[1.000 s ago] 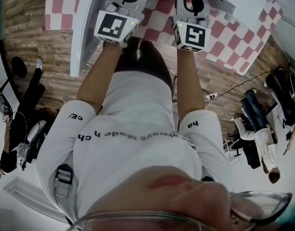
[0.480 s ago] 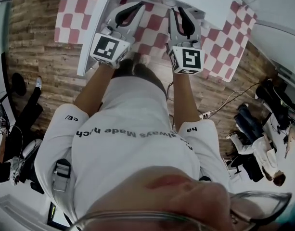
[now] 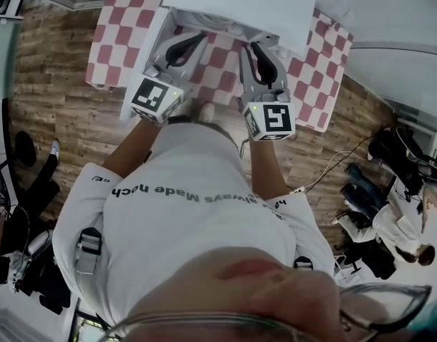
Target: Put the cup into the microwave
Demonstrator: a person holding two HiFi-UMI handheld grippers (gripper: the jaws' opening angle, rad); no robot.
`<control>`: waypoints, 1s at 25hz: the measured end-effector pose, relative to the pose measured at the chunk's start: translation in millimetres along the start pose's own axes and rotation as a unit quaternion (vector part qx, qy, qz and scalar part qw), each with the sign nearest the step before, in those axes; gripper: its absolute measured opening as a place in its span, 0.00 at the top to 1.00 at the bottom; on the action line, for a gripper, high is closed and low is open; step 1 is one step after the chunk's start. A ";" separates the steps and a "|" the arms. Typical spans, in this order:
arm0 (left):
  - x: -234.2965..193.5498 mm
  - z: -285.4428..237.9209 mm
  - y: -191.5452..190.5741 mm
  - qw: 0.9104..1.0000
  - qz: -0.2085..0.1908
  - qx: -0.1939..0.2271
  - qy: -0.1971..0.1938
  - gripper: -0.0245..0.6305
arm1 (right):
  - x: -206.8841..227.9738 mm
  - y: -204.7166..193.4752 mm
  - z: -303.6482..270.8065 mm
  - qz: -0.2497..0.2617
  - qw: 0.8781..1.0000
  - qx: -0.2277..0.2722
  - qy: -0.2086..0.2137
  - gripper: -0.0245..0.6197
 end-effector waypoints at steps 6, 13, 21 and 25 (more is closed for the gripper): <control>16.8 20.2 30.2 1.000 -0.010 0.005 -0.020 0.96 | -13.0 34.7 27.6 0.003 1.000 0.013 0.015 0.85; 29.3 35.8 54.6 0.999 -0.005 0.021 -0.028 0.96 | -20.5 62.0 58.4 0.015 0.999 0.020 0.029 0.85; 33.4 35.1 56.3 0.999 -0.010 0.031 -0.031 0.96 | -22.9 71.9 63.3 0.033 0.999 0.025 0.030 0.85; 33.4 31.1 51.8 0.999 -0.007 0.025 -0.037 0.96 | -21.4 70.3 62.9 0.033 0.999 0.023 0.028 0.85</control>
Point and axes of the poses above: the fingertips, and each gripper's own axes: z backward along the fingers, x to its right, y out of its top, the point moved 10 cm from there along z, backward along the fingers, and after that the axes turned 5 degrees about -x, right-handed, at the moved point
